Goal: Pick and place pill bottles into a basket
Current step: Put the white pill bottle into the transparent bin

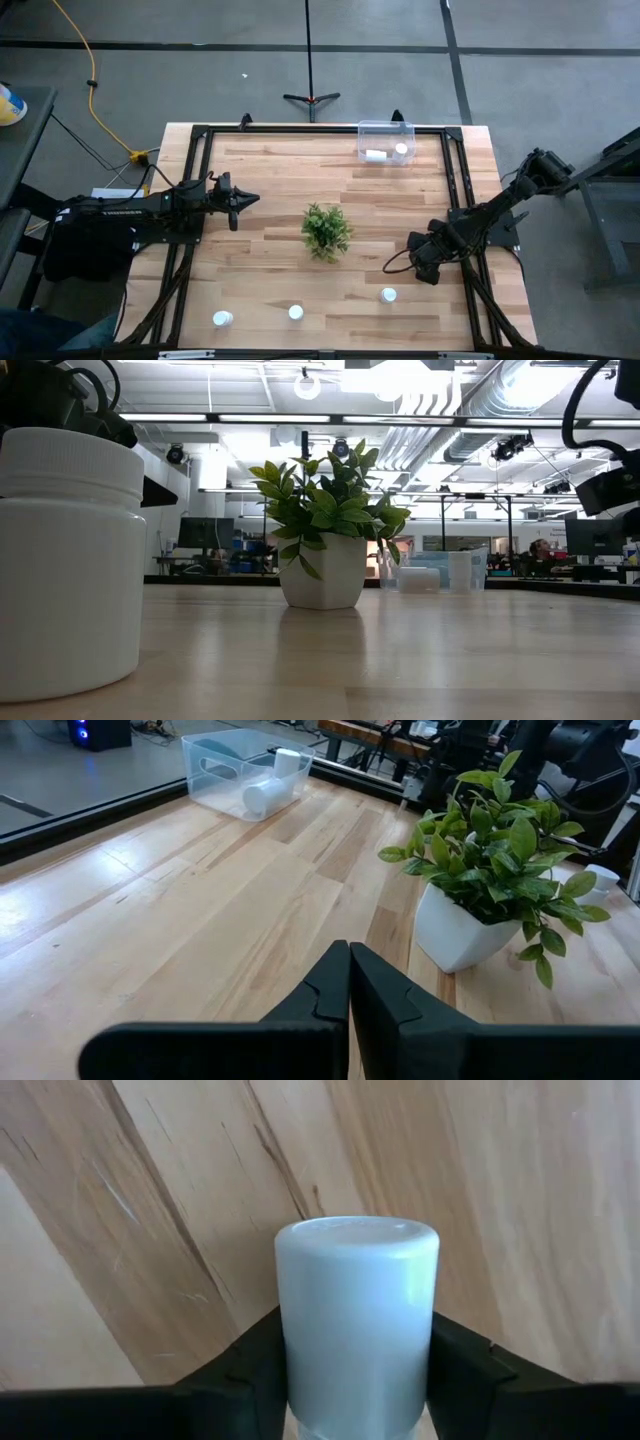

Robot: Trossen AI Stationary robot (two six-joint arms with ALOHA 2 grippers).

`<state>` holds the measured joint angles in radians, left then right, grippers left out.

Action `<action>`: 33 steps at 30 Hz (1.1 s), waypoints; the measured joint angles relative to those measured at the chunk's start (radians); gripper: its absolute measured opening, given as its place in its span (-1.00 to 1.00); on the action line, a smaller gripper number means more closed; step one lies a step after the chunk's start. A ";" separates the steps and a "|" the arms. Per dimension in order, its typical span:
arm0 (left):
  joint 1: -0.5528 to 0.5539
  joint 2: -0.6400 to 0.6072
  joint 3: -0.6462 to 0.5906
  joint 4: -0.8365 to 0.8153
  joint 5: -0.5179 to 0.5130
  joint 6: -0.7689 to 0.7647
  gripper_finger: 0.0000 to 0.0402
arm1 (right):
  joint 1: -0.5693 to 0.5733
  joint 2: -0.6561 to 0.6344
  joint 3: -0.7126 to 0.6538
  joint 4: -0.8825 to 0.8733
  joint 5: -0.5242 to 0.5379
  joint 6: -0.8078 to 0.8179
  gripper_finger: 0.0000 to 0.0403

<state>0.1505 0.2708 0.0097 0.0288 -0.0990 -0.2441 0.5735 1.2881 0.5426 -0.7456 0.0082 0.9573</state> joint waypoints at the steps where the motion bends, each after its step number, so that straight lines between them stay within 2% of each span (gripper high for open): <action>1: 0.000 0.000 0.000 0.000 0.000 0.000 -0.77 | 0.000 0.000 0.004 0.000 -0.010 0.000 -0.18; 15: 0.000 0.000 0.000 0.000 0.000 0.000 -0.77 | -0.008 0.000 0.049 -0.022 -0.032 0.002 -0.18; 33: 0.000 0.000 0.000 0.000 0.001 0.000 -0.77 | -0.097 0.000 0.122 -0.011 -0.034 -0.121 -0.18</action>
<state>0.1505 0.2710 0.0101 0.0289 -0.0978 -0.2440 0.4762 1.2877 0.6646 -0.7568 -0.0253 0.8364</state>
